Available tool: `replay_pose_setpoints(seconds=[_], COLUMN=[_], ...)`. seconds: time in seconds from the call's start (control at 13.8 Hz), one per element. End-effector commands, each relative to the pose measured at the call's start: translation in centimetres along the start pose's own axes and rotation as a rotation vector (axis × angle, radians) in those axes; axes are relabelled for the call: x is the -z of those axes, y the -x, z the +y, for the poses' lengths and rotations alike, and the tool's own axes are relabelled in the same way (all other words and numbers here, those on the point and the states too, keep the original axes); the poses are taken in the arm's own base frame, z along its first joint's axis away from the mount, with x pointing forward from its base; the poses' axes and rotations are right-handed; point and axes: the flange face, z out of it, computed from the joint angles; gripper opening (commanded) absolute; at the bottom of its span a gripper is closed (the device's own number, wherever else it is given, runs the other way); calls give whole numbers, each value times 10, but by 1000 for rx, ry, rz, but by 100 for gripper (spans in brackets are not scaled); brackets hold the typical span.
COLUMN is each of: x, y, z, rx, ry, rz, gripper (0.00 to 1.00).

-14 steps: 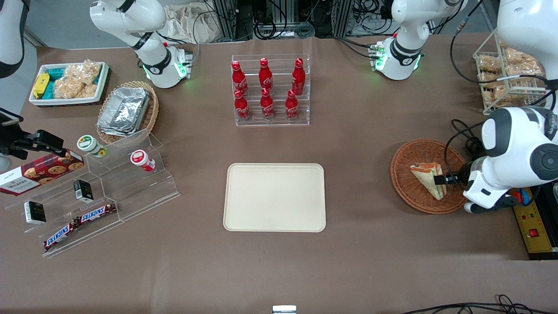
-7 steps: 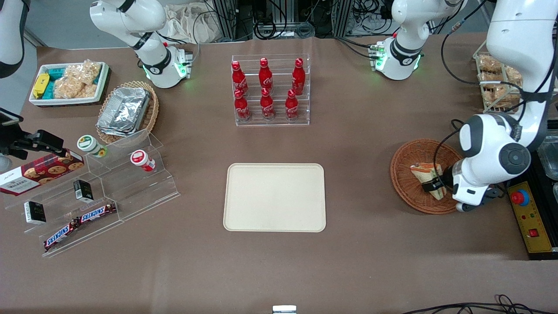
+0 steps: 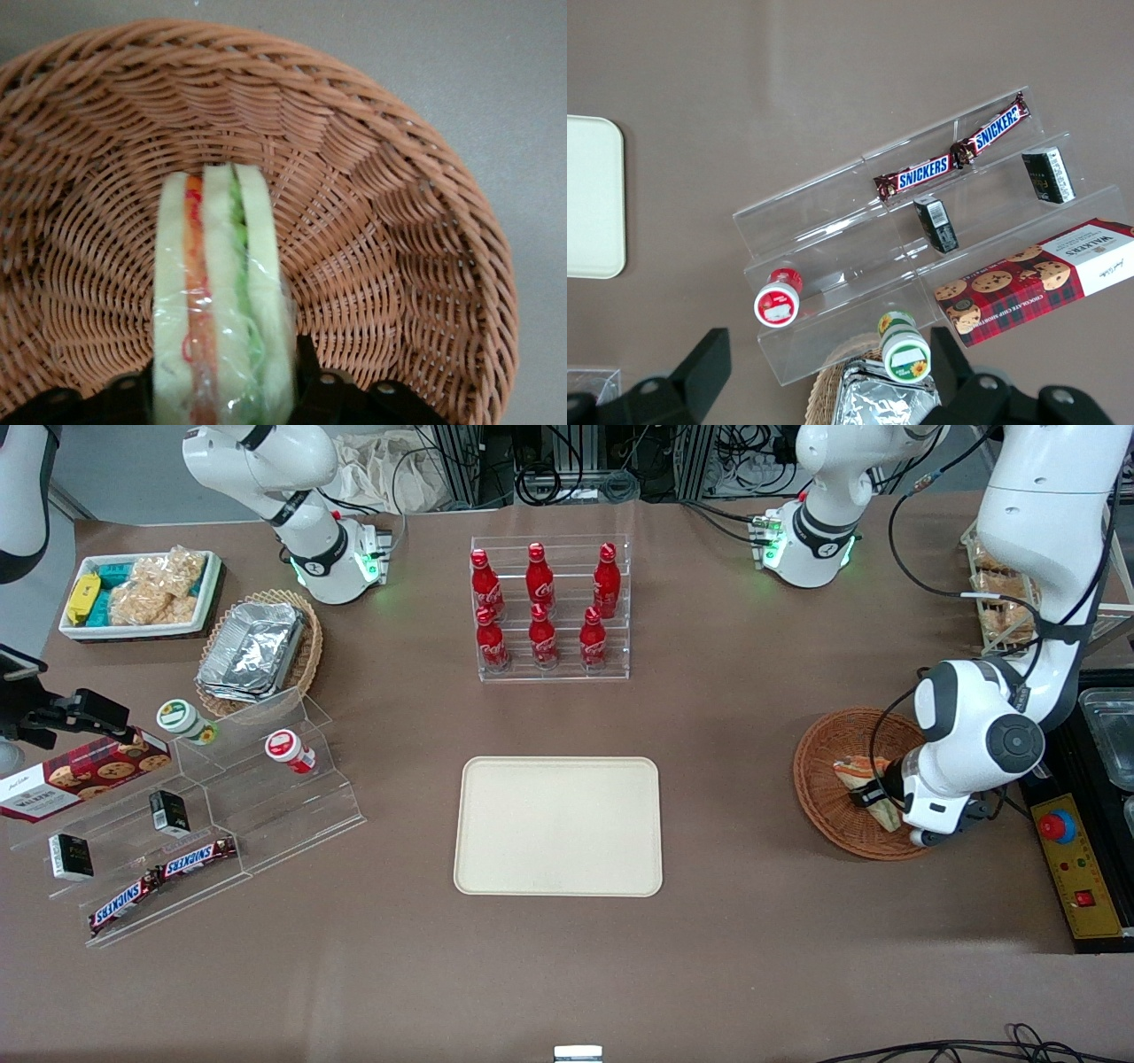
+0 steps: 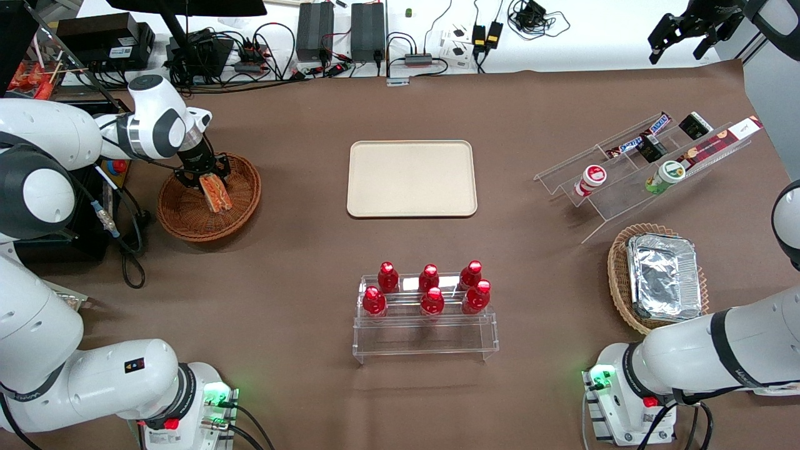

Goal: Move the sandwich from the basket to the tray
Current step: 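Lower the left gripper around the sandwich and close on it, then lift the sandwich up out of the basket with the left gripper, then carry the sandwich over the cream tray and lower it onto the tray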

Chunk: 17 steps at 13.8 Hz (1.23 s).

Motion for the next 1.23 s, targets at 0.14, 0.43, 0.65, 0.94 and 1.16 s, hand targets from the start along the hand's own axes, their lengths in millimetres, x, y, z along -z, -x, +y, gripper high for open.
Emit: replay_pose_setpoints(seconds=[0.14,0.43,0.65,0.94,1.16], x=[80,228,306,313,265], y=[-3,-7,2,27,73], z=[7,67,92,139,231], rx=[-4,-73,-126,-252,-409], ry=[-69,-58,6,36,48], rz=[-37,-54,32,62,59], gripper=[0,0,0,0,0])
